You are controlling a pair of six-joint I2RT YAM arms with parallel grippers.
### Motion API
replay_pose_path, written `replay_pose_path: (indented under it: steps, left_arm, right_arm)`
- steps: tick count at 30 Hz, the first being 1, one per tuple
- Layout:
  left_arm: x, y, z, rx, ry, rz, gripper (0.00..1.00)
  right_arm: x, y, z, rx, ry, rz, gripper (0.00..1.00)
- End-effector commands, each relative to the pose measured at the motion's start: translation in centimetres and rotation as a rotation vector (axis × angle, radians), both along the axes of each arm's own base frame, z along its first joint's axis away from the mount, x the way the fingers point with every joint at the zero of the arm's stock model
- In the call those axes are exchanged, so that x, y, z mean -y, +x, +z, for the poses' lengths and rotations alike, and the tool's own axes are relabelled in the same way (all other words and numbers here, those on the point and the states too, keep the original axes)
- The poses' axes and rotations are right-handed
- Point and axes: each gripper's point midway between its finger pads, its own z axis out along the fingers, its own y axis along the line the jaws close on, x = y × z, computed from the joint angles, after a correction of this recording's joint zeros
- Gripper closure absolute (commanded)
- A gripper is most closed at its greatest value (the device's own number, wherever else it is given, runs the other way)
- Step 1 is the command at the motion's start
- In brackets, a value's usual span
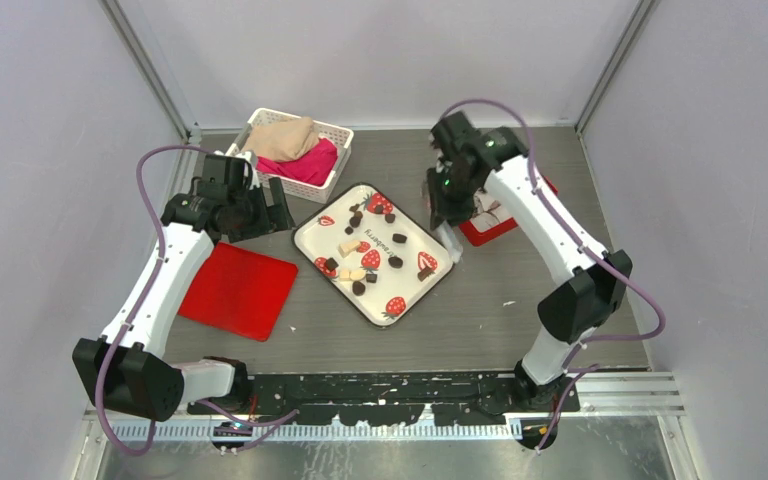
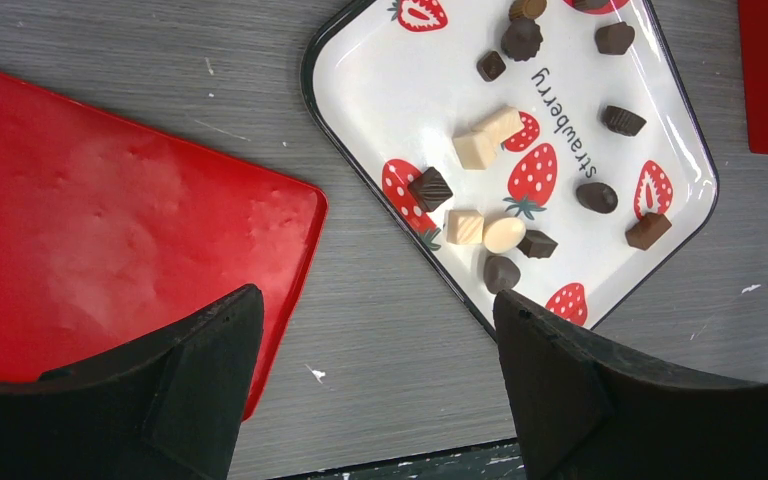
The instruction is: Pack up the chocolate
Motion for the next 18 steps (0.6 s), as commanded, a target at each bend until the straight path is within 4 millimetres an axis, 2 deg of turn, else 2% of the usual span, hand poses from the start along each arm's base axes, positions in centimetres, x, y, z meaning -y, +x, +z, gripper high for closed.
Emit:
replay_pose_path:
  steps: [1, 5, 9, 13, 18]
  left_arm:
    - [0.2, 0.6, 1.5, 0.061, -0.004, -0.013, 0.15]
    - [0.1, 0.5, 1.4, 0.057, -0.002, -0.014, 0.15]
    - [0.1, 0.4, 1.2, 0.052, -0.002, -0.017, 0.15]
    - [0.4, 0.4, 0.9, 0.045, -0.011, -0.024, 0.15]
    - [0.5, 0.4, 1.0, 0.049, -0.015, -0.025, 0.15]
  right_arm:
    - [-1.6, -5.7, -2.4, -0.1, -0.039, 0.012, 0.65]
    - [-1.8, -9.4, -4.4, -0.175, -0.015, -0.047, 0.62]
    - [-1.7, -11.6, -6.1, -0.23, -0.018, -0.066, 0.59]
    - [-1.8, -11.9, -7.3, -0.257, -0.026, -0.066, 0.56]
    - [-3.1, -11.2, -8.4, -0.268, 0.011, -0.076, 0.51]
